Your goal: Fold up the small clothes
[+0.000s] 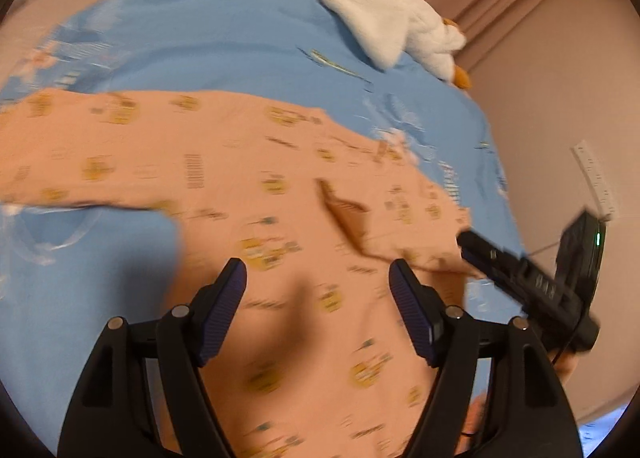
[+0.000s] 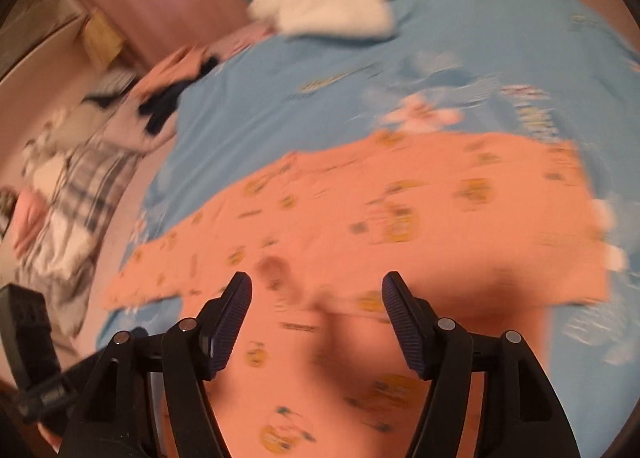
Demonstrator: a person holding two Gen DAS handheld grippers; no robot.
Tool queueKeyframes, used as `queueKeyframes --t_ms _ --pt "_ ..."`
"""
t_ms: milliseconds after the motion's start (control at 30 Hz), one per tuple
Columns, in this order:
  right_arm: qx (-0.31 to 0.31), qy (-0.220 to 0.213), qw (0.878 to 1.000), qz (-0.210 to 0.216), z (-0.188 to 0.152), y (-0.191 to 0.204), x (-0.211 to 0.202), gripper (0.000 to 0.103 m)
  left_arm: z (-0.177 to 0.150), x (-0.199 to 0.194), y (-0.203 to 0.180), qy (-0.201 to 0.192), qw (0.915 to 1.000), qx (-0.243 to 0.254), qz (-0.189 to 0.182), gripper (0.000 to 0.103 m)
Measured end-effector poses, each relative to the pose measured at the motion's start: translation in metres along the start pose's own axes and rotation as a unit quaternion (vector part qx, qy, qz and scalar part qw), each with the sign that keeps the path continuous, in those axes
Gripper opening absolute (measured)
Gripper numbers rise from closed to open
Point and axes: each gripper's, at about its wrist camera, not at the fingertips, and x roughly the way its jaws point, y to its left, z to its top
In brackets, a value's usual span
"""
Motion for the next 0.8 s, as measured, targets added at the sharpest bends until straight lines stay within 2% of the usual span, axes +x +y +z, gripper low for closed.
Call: queueKeyframes --t_ms 67,133,200,300,367,433,500,533,567,600,667,800 --pt "0.019 -0.016 0.999 -0.039 -0.005 -0.02 -0.014 0.068 0.008 0.022 -0.008 0.017 0.9998 -0.001 -0.012 0.073" --pt "0.038 -0.021 0.997 -0.056 -0.01 -0.038 -0.022 0.068 0.016 0.049 -0.018 0.037 0.9992 0.002 -0.015 0.072" --pt "0.062 -0.021 0.996 -0.061 -0.016 -0.056 -0.028 0.068 0.024 0.073 -0.025 0.052 0.9985 0.006 -0.015 0.072" --pt "0.089 -0.021 0.993 -0.069 -0.022 -0.078 -0.035 0.068 0.033 0.106 -0.029 0.083 0.9965 -0.002 0.008 0.069" --pt "0.1 -0.021 0.992 -0.077 -0.025 -0.089 -0.04 0.068 0.038 0.117 -0.031 0.083 0.9965 -0.006 0.006 0.066" --pt "0.11 -0.023 0.99 -0.08 -0.028 -0.095 -0.041 0.068 0.042 0.119 -0.031 0.075 0.9971 -0.011 0.003 0.052" --pt "0.121 -0.023 0.989 -0.079 -0.032 -0.103 -0.043 0.068 0.045 0.125 -0.028 0.083 0.9961 -0.027 0.003 0.025" --pt "0.126 -0.023 0.989 -0.079 -0.033 -0.105 -0.043 0.068 0.046 0.128 -0.026 0.089 0.9953 -0.038 0.008 0.02" --pt "0.129 -0.022 0.988 -0.08 -0.033 -0.107 -0.042 0.068 0.047 0.129 -0.025 0.088 0.9951 -0.042 0.014 0.01" --pt "0.132 -0.021 0.988 -0.081 -0.034 -0.109 -0.042 0.068 0.048 0.128 -0.026 0.083 0.9954 -0.042 0.023 0.004" --pt "0.131 -0.02 0.988 -0.082 -0.035 -0.11 -0.041 0.068 0.054 0.122 -0.032 0.069 0.9966 -0.03 0.035 0.005" --pt "0.131 -0.018 0.988 -0.08 -0.035 -0.112 -0.042 0.068 0.066 0.098 -0.056 0.03 0.9992 0.002 0.025 0.004"
